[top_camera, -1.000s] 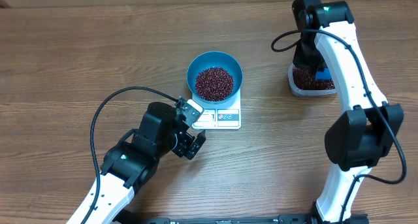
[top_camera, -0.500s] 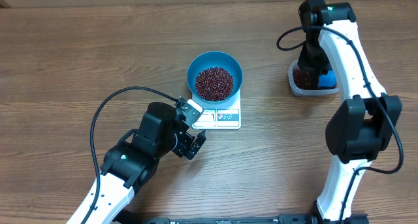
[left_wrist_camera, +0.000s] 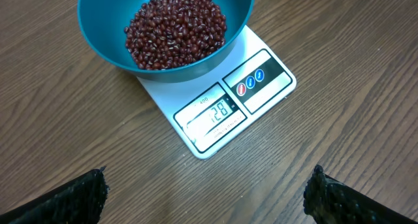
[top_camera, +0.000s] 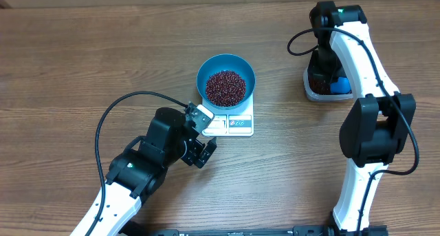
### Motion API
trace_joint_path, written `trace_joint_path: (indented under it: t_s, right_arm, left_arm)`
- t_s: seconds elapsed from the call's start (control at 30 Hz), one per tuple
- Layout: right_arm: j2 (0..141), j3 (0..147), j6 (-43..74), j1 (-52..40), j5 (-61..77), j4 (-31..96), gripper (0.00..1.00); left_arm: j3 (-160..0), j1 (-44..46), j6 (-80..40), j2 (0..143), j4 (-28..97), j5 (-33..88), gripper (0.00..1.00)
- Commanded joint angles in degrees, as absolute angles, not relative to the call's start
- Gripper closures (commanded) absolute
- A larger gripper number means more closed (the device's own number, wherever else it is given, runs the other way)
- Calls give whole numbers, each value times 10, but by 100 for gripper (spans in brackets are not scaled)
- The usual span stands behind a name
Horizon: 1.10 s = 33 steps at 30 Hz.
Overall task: Scoop item into bowl and weigh 150g on scale
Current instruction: 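Dip the blue scoop into the tub and scoop beans with the right gripper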
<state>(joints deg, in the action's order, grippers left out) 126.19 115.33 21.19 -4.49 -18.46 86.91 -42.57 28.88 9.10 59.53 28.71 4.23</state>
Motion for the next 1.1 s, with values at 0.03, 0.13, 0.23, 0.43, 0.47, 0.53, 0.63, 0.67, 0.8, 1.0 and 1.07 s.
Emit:
trace_joint_path:
  t_s: [0.03,0.13,0.23,0.43,0.47,0.53,0.63,0.67,0.8,1.0,1.07]
  right_arm:
    - [1280,1155,175,-37,-127,851,96]
    - [1279,1155,162,-37,-102,843,96]
    - [1279,1155,160,-37,-93,841,96]
    - [1275,1155,153,-37,-92,841,96]
    - [1271,1155,147,-37,-84,841,96]
    - [1263,1156,145,-36,-79,839,96]
    - [1248,1156,144,-34,-73,835,96]
    - [1243,1156,141,-33,-67,834,96]
    - [1227,1156,116,-28,-17,828,96]
    - [1220,1156,114,-16,2,828,96]
    - [1219,1156,114,-13,2,828,96]
  left_arm:
    - [-422,293,86,599,287,40,0]
    - [-422,293,86,599,287,40,0]
    - [-422,293,86,599,287,40,1]
    - [-422,293,86,599,287,40,1]
    - [-422,293,85,599,287,40,0]
    - [-422,293,86,599,287,40,1]
    - [-422,293,86,599,287,41,0]
    - [-422,293,86,599,287,40,0]
    - [-422,293,86,599,287,40,1]
    - [-422,293,86,599,287,40,0]
    - [-422,293,86,599,287,40,0]
